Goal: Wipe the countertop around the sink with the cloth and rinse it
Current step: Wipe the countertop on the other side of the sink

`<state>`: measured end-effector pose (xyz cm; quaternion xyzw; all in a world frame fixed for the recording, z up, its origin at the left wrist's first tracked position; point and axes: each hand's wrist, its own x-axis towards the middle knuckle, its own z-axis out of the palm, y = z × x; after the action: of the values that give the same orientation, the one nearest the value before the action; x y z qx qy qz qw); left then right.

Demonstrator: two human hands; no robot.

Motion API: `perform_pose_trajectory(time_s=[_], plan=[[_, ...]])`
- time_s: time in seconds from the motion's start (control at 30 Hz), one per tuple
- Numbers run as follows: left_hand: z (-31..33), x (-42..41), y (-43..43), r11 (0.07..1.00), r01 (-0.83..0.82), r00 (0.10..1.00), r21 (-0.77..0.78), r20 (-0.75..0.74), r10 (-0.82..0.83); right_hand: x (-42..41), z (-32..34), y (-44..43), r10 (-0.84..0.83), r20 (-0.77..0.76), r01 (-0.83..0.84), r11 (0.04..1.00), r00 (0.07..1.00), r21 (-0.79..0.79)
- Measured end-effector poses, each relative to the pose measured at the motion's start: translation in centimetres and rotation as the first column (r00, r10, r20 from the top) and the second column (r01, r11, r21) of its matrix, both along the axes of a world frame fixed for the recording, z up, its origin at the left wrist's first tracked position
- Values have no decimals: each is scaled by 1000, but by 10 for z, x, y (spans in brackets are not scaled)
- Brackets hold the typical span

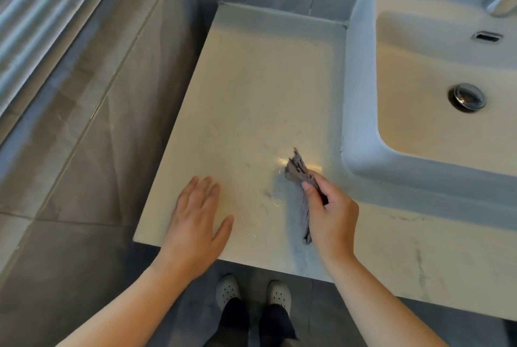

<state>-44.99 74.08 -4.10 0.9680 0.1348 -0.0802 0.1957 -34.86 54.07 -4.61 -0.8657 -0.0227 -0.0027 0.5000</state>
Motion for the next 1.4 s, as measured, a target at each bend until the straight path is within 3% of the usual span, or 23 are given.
perform_pose_trajectory(time_s=[0.13, 0.27, 0.43, 0.53, 0.6, 0.7, 0.83, 1.07, 1.2, 1.4], plan=[[-9, -29, -21, 998, 25, 999, 50, -35, -24, 2, 0, -49, -83, 97, 95, 987, 992, -132], [-21, -38, -24, 992, 13, 997, 127, -79, -2, -4, -19, -66, -114, 93, 134, 960, 989, -247], [-29, -42, -22, 985, 54, 993, 162, -113, -36, -23, -31, -40, -176, 156, 207, 954, 972, -215], [-31, -42, -22, 982, 54, 993, 180, -110, -34, -33, -31, -22, -126, 169, 162, 963, 978, -215], [-31, -43, -22, 982, 51, 993, 183, -116, -30, -37, -30, -14, -39, 134, 67, 975, 990, -211], [-32, -43, -21, 983, 46, 994, 180, -108, -27, -33, -22, -10, 70, -36, -72, 995, 997, -73], [-33, -43, -21, 984, 46, 995, 170, -99, -29, -33, -3, -36, -31, -49, 33, 999, 998, 43], [-35, -44, -22, 987, 42, 995, 157, -98, -27, -66, -12, -92, -207, -39, 204, 977, 978, -60], [-35, -45, -22, 986, 44, 995, 159, -97, -28, -81, -26, -76, -221, 76, 230, 962, 972, -148], [-35, -45, -22, 986, 42, 995, 160, -91, -28, -93, -35, -33, -184, 153, 208, 965, 971, -157]])
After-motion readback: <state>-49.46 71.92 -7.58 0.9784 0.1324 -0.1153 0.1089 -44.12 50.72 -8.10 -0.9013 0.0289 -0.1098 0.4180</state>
